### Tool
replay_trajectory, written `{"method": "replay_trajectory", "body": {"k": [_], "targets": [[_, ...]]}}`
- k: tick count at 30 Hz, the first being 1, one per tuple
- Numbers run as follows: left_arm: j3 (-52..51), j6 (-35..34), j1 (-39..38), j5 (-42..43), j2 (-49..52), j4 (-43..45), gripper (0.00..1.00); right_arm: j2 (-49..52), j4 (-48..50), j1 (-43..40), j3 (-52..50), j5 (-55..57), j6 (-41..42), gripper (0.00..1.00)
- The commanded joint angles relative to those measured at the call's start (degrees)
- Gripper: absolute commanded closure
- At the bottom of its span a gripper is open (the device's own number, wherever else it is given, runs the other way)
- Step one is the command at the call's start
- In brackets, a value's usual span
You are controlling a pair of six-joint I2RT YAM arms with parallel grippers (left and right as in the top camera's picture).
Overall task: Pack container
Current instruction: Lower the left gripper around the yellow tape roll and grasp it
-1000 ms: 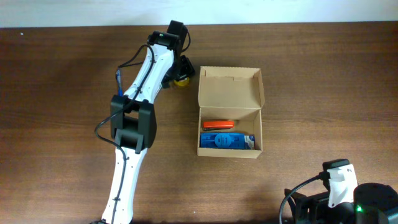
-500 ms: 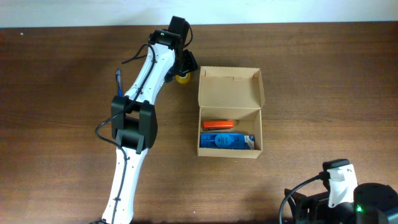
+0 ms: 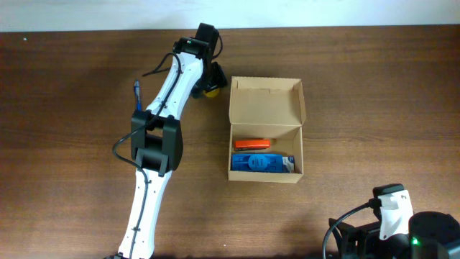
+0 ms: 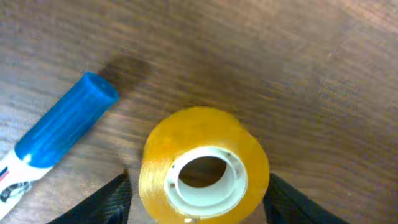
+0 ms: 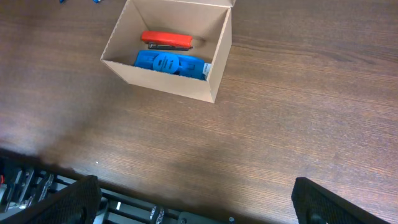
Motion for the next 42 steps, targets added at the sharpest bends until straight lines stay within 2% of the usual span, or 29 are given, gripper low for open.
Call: {"method": "replay_trajectory", "body": {"k": [1, 3, 15, 18, 19, 22, 31, 42], "targets": [[0.9, 0.5, -0.1, 0.6, 2.3, -1.1, 0.39, -0.2, 0.1, -0.1, 0.6, 0.5, -0.6, 0.01], [0.9, 0.5, -0.1, -0.5, 2.3, -2.1, 0.44, -0.2, 0.1, -0.1, 0.6, 0.5, -0.6, 0.01], [0.9, 0.9, -0.2, -10.0, 2.3, -11.6, 0.45, -0.2, 0.1, -0.1, 0.6, 0.5, -0.6, 0.01], [1.1, 0.9, -0.2, -10.0, 2.3, -11.3, 0.44, -0.2, 0.1, -0.1, 0.6, 0.5, -0.6, 0.01], [1.5, 0.9, -0.2, -10.0, 2.3, -11.3, 0.36, -0.2, 0.1, -0.1, 0.6, 0.5, -0.6, 0.01], [2.1, 0.9, 0.1, -12.1, 2.3, -10.8, 0.32, -0.2, 0.1, -0.1, 0.6, 0.5, -0.6, 0.01], [2.1, 0.9, 0.7, -11.8, 2.3, -8.3, 0.32, -0.2, 0.1, -0.1, 0.6, 0.5, -0.6, 0.01], [1.9, 0.9, 0.9, -7.0, 3.7, -7.2, 0.32, -0.2, 0.1, -0.1, 0.6, 0.5, -0.6, 0.01]]}}
